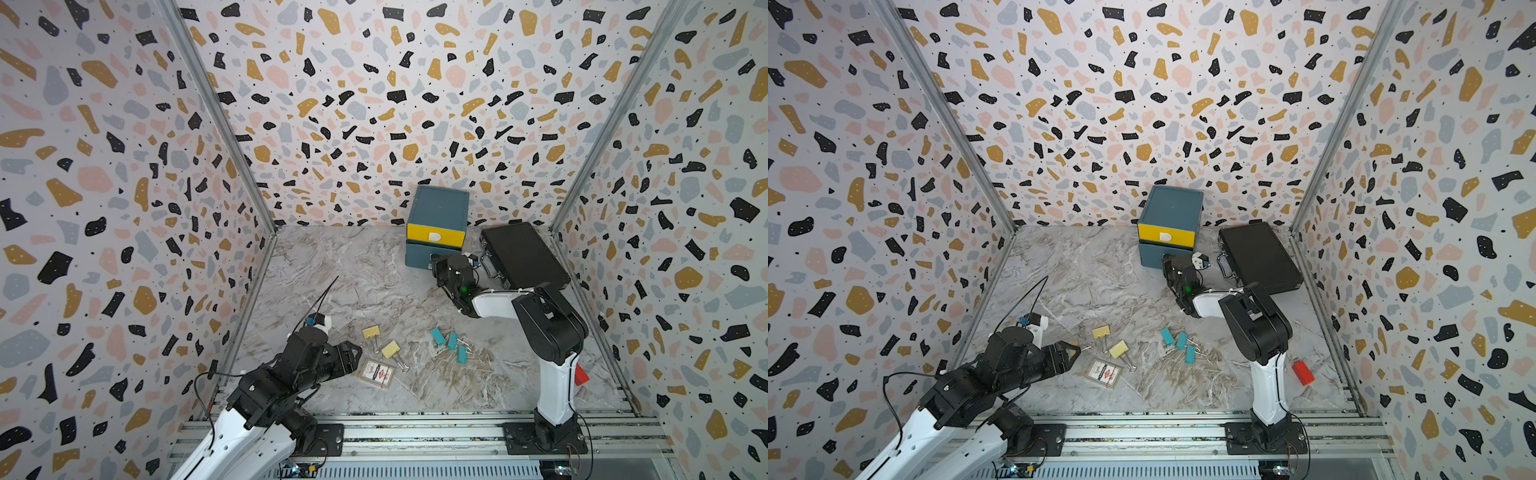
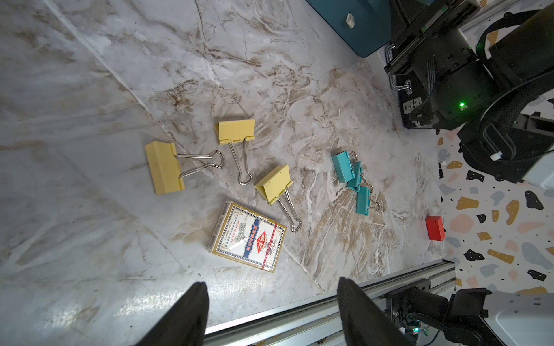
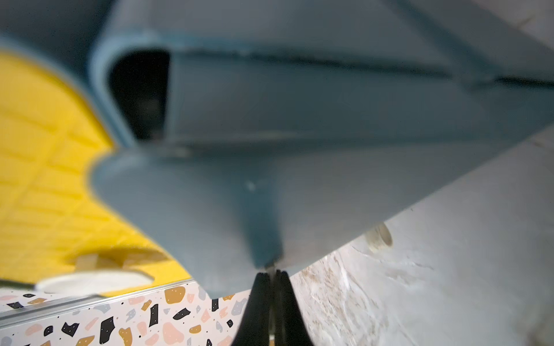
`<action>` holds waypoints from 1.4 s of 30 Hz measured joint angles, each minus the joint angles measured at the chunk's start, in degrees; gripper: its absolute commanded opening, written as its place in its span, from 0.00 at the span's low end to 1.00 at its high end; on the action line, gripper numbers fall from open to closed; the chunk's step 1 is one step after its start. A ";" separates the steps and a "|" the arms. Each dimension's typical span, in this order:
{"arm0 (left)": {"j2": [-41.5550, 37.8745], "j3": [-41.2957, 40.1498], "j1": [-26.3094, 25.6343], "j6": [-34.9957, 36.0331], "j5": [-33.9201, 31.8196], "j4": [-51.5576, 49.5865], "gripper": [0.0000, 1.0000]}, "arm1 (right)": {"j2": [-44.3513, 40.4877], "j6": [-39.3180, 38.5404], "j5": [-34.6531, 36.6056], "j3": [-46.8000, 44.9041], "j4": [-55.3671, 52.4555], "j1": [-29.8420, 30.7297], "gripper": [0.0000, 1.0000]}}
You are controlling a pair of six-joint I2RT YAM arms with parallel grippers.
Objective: Put the binder clips in the drawer according to color
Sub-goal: Open the drawer in the storage box.
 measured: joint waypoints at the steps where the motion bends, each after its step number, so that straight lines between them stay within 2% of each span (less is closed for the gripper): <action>1: 0.07 0.00 0.00 0.00 -0.02 0.11 0.72 | -1.14 0.22 0.33 -1.40 -0.13 0.68 0.00; 11: 1.42 0.00 0.00 0.00 -0.02 1.27 0.72 | -12.50 1.38 2.14 -9.77 -7.96 4.98 0.00; 34: 2.64 -0.02 0.00 -0.02 0.02 1.64 0.73 | -14.91 1.97 3.37 -10.45 -15.28 7.76 0.00; 42: 5.29 0.00 0.00 -0.02 0.52 1.64 0.74 | -14.97 1.53 3.41 -10.45 -17.27 7.76 0.39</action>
